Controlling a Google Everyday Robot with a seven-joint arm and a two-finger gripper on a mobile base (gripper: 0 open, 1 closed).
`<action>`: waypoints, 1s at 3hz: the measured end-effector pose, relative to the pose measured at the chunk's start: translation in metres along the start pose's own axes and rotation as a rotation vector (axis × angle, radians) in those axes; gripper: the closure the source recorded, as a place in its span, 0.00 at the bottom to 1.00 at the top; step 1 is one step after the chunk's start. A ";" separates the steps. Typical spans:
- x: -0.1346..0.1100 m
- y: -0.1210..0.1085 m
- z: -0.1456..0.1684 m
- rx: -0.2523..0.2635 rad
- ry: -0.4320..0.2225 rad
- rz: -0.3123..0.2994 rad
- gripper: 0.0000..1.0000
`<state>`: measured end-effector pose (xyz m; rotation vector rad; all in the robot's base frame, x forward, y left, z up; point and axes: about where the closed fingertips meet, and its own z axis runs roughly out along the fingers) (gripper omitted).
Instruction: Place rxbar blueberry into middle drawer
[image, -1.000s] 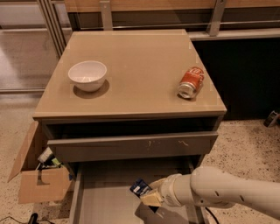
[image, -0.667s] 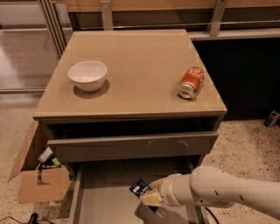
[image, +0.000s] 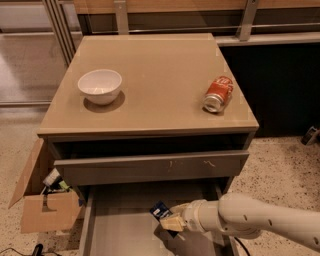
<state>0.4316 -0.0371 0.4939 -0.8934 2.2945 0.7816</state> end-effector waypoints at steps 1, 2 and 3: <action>-0.002 -0.035 0.019 -0.005 -0.084 0.021 1.00; -0.001 -0.053 0.028 0.003 -0.113 0.020 1.00; 0.007 -0.064 0.035 0.000 -0.057 0.007 1.00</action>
Offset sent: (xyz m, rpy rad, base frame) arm 0.0654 -0.0212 -0.0483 0.1027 -0.0852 -0.0714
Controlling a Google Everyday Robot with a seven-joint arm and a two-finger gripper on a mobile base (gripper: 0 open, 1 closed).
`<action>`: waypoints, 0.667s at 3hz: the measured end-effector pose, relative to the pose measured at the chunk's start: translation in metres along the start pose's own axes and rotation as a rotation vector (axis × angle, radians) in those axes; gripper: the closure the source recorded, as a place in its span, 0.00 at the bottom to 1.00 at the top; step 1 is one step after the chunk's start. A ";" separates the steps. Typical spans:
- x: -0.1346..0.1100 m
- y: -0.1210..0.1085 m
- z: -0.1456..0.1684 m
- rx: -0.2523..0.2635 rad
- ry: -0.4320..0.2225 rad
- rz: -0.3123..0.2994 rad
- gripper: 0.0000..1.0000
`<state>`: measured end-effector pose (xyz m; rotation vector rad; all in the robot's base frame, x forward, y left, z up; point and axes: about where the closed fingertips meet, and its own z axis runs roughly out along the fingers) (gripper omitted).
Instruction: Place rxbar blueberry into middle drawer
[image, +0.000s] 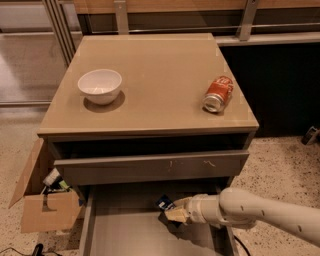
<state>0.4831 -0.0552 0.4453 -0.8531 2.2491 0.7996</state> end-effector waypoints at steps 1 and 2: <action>0.024 -0.010 0.031 -0.025 0.153 -0.042 1.00; 0.043 -0.008 0.046 -0.044 0.219 -0.047 1.00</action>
Offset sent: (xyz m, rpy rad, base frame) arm -0.0019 0.0089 -0.0770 -0.1885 0.1460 0.1513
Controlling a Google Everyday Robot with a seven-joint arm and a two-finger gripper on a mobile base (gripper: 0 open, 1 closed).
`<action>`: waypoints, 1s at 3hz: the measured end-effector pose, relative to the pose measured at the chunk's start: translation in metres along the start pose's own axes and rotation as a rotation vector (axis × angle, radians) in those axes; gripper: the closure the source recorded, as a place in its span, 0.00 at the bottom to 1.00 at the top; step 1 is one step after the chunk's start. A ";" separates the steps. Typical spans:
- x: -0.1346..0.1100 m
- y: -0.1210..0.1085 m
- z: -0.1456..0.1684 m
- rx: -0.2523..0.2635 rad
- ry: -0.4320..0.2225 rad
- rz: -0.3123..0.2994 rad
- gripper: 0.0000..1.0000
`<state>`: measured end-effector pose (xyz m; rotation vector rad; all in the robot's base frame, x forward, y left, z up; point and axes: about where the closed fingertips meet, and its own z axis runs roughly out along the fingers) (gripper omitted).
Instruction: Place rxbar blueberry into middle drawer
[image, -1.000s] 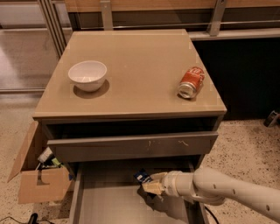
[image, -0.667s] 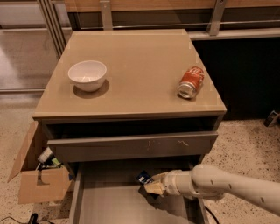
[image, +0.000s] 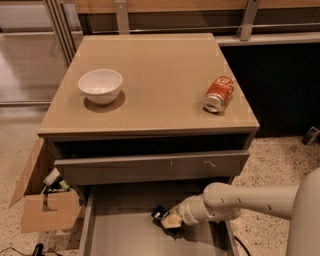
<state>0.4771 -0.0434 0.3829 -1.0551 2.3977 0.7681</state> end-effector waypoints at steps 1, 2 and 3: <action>0.012 0.013 0.009 -0.022 0.015 0.002 1.00; 0.012 0.013 0.009 -0.023 0.016 0.002 0.82; 0.012 0.013 0.009 -0.023 0.016 0.002 0.57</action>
Offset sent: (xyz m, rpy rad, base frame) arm -0.0144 0.0058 -0.0086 0.0021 0.0198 0.0140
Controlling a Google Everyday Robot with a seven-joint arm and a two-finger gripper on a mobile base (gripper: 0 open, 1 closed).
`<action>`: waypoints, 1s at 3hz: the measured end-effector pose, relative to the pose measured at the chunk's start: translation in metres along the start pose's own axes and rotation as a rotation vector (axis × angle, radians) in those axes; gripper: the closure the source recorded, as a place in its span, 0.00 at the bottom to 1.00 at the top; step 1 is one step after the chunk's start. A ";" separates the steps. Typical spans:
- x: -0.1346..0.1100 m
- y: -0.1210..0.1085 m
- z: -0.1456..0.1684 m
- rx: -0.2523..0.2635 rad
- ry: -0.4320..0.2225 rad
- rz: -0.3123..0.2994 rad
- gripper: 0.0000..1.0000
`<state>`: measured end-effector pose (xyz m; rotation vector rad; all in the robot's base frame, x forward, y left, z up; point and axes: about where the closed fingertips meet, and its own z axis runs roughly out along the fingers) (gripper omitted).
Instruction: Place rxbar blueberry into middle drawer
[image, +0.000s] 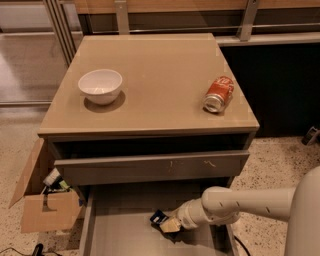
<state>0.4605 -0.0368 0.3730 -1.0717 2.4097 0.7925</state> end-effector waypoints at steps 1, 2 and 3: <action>0.000 0.000 0.000 0.000 0.000 0.000 0.34; 0.000 0.000 0.000 0.000 0.000 0.000 0.05; 0.000 0.000 0.000 0.000 0.000 0.000 0.00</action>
Offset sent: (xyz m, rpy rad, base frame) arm 0.0000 0.0000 0.0000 0.0000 0.0000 0.0000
